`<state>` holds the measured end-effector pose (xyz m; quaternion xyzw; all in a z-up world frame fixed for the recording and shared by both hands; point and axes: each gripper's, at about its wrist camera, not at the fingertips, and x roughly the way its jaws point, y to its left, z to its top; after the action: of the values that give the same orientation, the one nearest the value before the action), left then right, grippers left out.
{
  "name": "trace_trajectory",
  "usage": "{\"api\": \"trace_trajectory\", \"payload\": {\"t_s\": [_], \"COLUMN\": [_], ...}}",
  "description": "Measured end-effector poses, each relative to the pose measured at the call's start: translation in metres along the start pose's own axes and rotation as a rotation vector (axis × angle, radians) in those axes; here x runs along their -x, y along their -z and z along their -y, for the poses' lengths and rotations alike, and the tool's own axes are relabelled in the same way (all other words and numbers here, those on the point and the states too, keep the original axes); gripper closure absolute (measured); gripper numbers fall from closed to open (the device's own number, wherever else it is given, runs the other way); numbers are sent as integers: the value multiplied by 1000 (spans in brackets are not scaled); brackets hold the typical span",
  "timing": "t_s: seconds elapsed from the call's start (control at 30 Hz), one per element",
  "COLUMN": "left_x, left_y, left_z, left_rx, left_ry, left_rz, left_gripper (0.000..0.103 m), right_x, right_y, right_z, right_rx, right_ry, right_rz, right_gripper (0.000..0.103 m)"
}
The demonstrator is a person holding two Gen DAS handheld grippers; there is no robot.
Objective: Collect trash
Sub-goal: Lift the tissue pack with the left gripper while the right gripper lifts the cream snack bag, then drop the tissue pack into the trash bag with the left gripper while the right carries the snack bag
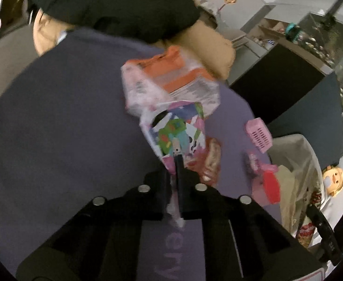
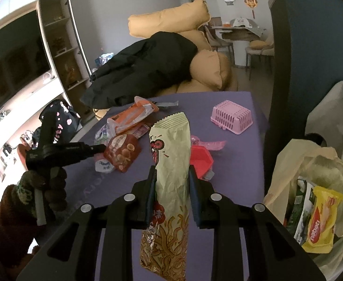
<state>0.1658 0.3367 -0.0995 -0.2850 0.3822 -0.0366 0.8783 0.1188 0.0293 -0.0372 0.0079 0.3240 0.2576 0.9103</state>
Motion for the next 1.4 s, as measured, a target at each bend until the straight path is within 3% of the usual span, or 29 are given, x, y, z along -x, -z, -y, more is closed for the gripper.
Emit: {"api": "trace_trajectory", "payload": {"t_s": [0.37, 0.7, 0.87, 1.1, 1.4], "left_x": [81, 81, 63, 27, -43], "left_y": [-25, -11, 11, 46, 93], "left_z": [126, 251, 301, 342, 358], "left_rx": [-257, -453, -519, -550, -569], "left_ry": [5, 97, 158, 290, 303], "left_rz": [207, 237, 201, 137, -32], "left_gripper": [99, 99, 99, 99, 99], "right_x": [52, 117, 145, 170, 175], "right_y": [-36, -51, -42, -21, 1], "right_z": [9, 63, 101, 141, 163], "right_rx": [118, 112, 66, -5, -66], "right_ry": [66, 195, 276, 340, 369], "right_rz": [169, 303, 348, 401, 414], "right_gripper": [78, 78, 78, 78, 78]}}
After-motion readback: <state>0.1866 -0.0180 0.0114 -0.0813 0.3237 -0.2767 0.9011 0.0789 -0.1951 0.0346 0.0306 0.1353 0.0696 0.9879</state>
